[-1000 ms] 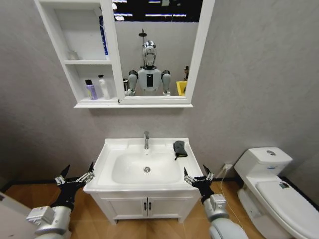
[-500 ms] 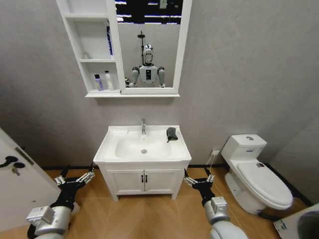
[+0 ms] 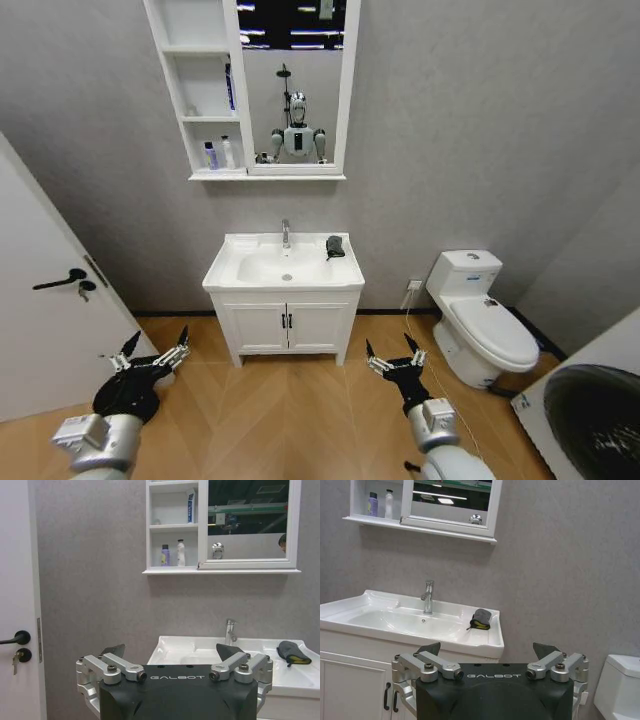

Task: Move facial cleanser and shampoo from washbasin to cabinet, then wipe washbasin with towel.

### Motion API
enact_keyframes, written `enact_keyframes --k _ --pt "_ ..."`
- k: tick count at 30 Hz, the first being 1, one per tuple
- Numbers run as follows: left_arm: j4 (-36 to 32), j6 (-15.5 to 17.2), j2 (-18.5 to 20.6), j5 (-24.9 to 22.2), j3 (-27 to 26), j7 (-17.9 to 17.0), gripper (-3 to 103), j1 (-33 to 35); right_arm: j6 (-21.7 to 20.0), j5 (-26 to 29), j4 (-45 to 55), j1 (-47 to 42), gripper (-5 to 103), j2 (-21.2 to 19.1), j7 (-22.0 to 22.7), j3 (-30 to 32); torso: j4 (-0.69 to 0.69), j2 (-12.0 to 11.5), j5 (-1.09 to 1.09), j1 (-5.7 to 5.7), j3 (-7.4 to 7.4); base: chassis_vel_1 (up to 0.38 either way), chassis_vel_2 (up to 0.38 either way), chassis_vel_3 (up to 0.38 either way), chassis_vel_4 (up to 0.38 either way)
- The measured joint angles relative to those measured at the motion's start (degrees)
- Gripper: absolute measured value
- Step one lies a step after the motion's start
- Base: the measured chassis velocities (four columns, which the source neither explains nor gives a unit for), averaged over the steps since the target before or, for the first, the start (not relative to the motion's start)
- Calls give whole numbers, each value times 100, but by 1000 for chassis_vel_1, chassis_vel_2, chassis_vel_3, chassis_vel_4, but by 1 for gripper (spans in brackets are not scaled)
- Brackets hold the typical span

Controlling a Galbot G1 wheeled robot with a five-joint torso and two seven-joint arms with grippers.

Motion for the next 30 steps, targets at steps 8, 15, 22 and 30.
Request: enact_keyframes --k 8,15,22,30 --pt "0 0 0 0 1 2 100 -2 -28 -176 -45 -17 100 -5 79 27 2 -7 3 14 4 -40 33 37 -17" --pt "0 0 0 0 1 2 100 -2 -38 -178 -47 -19 100 -5 83 29 2 -5 1 5 2 -10 21 11 -14" --pt "0 0 0 0 1 2 100 -2 -43 -178 -47 -21 100 -5 87 30 1 -3 2 3 1 0 0 0 0" --pt "0 0 0 0 1 4 100 -2 -47 -177 -47 -18 100 -5 89 31 1 -3 3 6 2 22 32 -25 -38"
